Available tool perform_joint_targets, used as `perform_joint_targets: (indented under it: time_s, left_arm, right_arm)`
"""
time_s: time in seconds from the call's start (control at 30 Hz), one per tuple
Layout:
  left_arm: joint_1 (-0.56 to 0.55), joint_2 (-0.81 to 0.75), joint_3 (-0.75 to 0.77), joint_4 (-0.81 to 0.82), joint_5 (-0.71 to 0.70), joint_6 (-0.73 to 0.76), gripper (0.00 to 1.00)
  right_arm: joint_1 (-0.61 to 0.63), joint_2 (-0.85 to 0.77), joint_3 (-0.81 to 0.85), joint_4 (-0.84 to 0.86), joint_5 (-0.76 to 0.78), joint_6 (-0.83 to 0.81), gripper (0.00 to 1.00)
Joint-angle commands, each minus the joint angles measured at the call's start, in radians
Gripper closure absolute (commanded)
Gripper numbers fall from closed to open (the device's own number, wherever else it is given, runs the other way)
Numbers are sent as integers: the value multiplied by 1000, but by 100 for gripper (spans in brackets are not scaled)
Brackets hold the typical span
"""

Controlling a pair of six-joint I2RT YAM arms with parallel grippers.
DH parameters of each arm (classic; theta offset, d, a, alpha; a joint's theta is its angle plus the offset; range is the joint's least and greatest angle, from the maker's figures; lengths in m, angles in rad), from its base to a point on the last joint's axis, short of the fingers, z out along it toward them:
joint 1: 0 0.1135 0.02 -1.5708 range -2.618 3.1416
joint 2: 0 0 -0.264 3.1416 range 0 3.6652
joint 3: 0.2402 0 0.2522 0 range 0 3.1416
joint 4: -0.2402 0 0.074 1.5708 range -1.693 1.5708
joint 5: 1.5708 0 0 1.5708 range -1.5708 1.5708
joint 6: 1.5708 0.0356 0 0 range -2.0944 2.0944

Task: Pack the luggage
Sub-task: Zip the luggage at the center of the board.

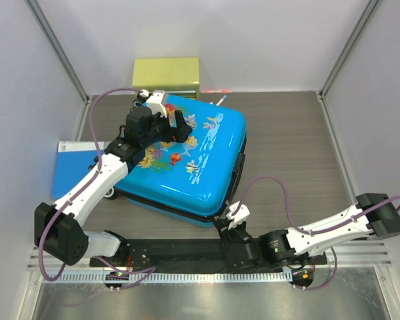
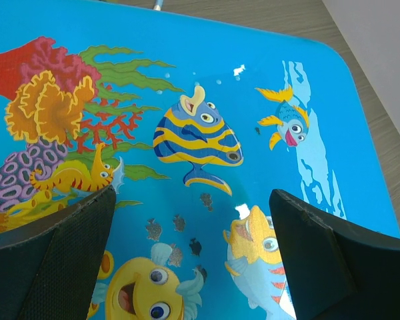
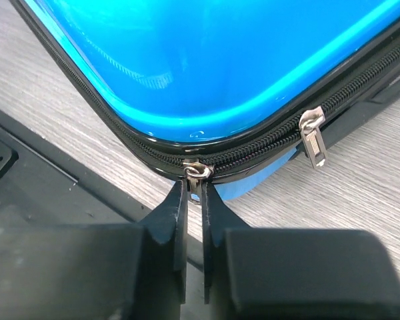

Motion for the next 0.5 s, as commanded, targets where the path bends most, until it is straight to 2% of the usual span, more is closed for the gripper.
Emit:
perform_joint_targets:
  time_s: [0.0,0.17,0.47]
  left_arm:
    - [2,40,-33,-204,1,-15,2]
    - [2,40,-42,-198,-2,-15,2]
    - [-21,141,-51,-223,-90,10,2]
  right_arm:
    - [-23,-38,31,40,177,95,93]
    - [-20,-79,22,-40,186,145,98]
    - [-17,-176,-6,-223,206,286,99]
